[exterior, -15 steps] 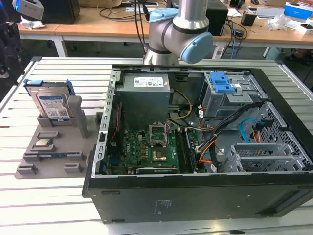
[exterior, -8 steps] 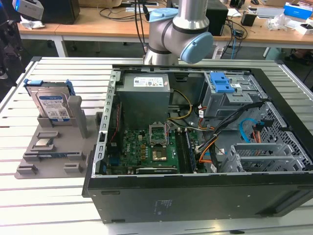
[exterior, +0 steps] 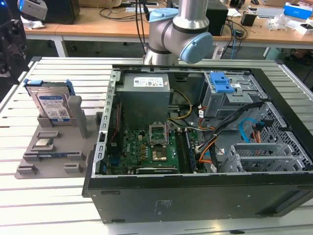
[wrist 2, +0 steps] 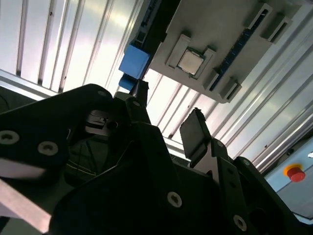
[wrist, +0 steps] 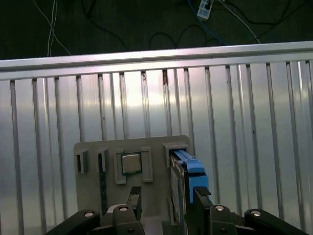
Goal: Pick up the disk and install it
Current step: 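Pick up the disk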
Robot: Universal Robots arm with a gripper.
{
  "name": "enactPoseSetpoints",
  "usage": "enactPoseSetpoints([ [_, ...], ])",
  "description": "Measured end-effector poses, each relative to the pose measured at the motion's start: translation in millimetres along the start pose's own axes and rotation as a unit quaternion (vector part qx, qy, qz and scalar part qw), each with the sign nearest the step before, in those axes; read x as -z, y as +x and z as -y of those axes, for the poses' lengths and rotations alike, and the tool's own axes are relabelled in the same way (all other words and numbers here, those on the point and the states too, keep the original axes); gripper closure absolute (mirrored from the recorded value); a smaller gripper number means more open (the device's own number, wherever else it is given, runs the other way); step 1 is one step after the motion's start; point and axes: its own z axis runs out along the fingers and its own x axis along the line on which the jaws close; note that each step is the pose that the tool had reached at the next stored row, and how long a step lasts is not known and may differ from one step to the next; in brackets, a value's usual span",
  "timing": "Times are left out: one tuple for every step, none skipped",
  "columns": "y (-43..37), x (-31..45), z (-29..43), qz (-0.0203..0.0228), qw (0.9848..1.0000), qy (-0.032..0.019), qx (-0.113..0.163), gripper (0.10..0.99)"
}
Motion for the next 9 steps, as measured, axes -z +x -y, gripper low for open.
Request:
enactPoseSetpoints([
  [0.0,-0.2,0.0,0.0004,1.0000,0.0002,-0.010,0.545],
  [0.0,-0.4,0.0,0.0007,0.9999,0.0003,-0.016,0.545],
  [-0.1,-0.6,0.8,0.0009,0.9998,0.0006,-0.020,0.545],
  [-1.1,-0.7,2.4,0.0008,0.9998,0.0005,-0.020,0.545],
  [-1.8,-0.7,3.3,0.0007,0.9998,0.0005,-0.020,0.545],
  [-3.9,-0.7,5.2,0.0006,0.9998,0.0005,-0.020,0.545],
  [-5.6,-0.7,6.4,0.0005,0.9998,0.0005,-0.020,0.545],
  [-6.8,-0.8,7.4,0.0005,0.9998,0.0005,-0.020,0.545],
  [-8.2,-1.0,8.8,0.0004,0.9998,0.0005,-0.020,0.545],
])
